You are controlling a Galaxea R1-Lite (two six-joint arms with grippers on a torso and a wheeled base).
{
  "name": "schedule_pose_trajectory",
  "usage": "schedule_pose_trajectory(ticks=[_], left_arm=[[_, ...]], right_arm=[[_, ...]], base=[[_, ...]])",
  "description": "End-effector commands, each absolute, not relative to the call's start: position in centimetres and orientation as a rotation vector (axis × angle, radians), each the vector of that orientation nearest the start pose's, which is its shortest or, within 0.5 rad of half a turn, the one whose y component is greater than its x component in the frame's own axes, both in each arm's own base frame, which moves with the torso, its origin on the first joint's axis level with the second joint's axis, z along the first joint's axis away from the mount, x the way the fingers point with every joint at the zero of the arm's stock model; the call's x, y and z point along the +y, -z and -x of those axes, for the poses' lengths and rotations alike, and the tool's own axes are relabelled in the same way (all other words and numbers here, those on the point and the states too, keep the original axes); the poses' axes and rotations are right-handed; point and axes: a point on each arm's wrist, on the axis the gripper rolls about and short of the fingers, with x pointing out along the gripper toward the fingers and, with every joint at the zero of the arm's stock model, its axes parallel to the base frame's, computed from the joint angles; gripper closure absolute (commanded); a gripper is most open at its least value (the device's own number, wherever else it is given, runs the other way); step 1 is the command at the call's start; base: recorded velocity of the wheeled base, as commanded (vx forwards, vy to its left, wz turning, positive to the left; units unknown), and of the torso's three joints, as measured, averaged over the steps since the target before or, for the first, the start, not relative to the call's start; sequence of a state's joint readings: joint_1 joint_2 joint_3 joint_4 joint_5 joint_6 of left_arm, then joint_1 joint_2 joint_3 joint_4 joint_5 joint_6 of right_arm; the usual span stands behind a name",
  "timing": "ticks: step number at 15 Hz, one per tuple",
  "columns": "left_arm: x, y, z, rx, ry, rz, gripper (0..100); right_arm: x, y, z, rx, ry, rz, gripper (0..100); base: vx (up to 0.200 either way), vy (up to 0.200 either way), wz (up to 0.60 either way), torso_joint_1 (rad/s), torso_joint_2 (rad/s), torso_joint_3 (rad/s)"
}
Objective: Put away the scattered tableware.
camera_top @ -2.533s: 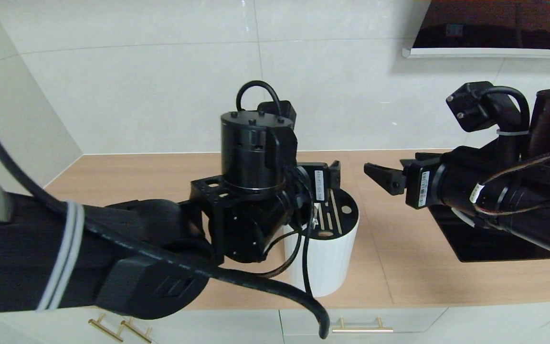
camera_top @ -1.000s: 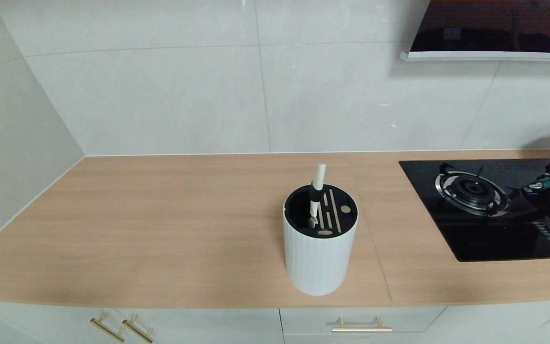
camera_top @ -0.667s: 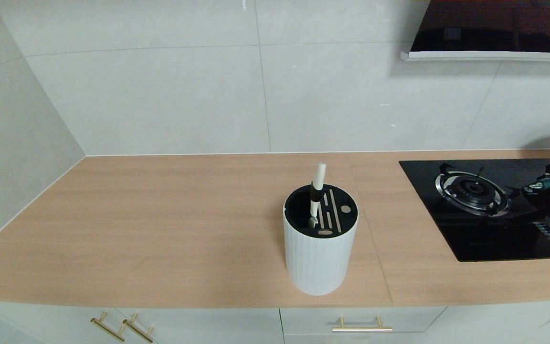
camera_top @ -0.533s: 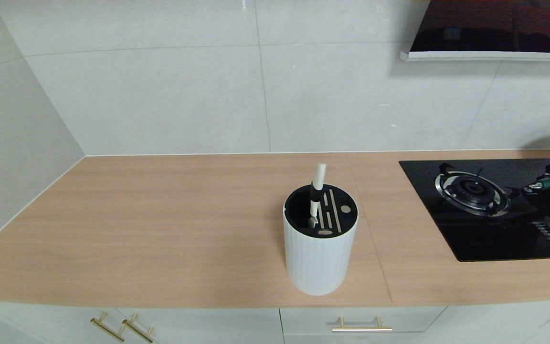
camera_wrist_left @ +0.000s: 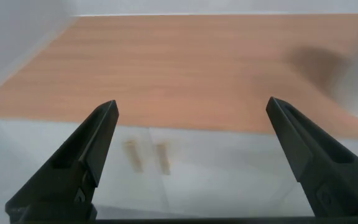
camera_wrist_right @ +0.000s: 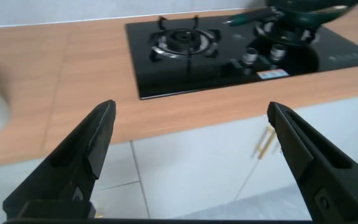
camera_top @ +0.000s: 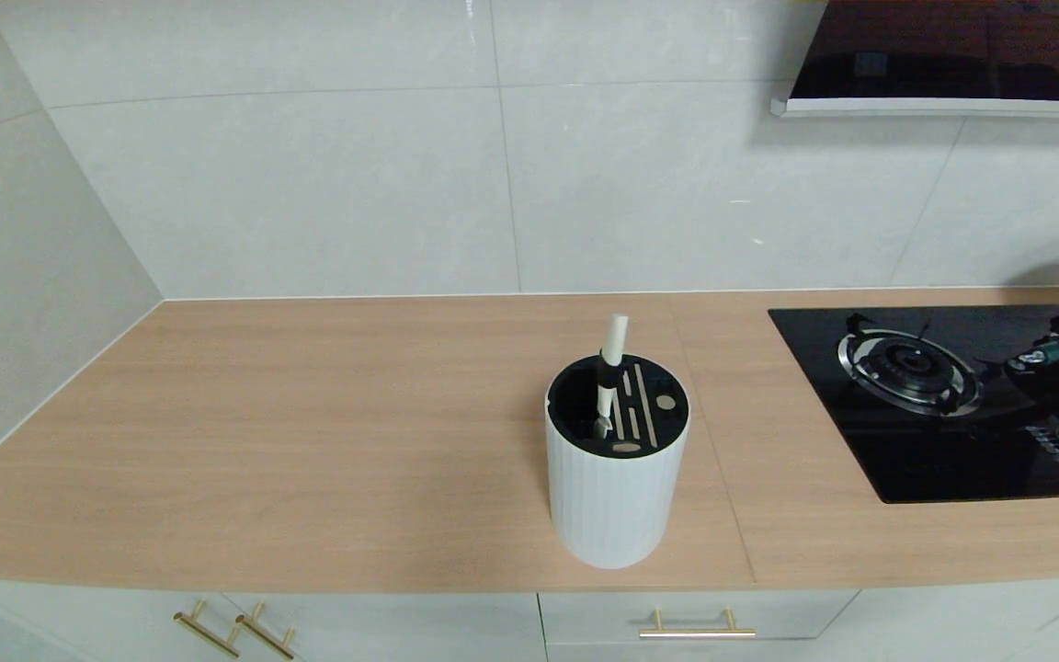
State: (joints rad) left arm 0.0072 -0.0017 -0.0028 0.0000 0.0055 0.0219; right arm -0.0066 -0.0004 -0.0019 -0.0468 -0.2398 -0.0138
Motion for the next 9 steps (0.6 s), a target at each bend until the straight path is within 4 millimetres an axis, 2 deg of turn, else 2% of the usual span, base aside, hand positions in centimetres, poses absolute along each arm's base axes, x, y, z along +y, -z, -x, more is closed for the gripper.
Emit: schedule_pose_trajectory(ticks=[1, 3, 5, 9], left_arm=[[-0.01, -7.56, 2.29, 0.002, -0.012, -0.026, 0], [-0.01, -7.56, 2.28, 0.003, -0.012, -0.021, 0], [0.00, -7.59, 2.29, -0.002, -0.014, 0.000, 0], [0.00, -7.59, 2.29, -0.002, -0.014, 0.000, 0]], right_arm=[[-0.50, -8.04, 2.34, -0.044, 0.237, 0.009, 0], [-0.35, -8.05, 2.31, -0.045, 0.163, 0.021, 0], [-0.09, -7.41, 2.31, 0.024, 0.041, 0.027, 0], [-0.09, -7.55, 2.27, 0.002, 0.043, 0.025, 0]], base=[[0.000, 0.000, 0.00, 0.000, 0.00, 0.000], [0.000, 0.000, 0.00, 0.000, 0.00, 0.000], [0.000, 0.000, 0.00, 0.000, 0.00, 0.000], [0.000, 0.000, 0.00, 0.000, 0.00, 0.000]])
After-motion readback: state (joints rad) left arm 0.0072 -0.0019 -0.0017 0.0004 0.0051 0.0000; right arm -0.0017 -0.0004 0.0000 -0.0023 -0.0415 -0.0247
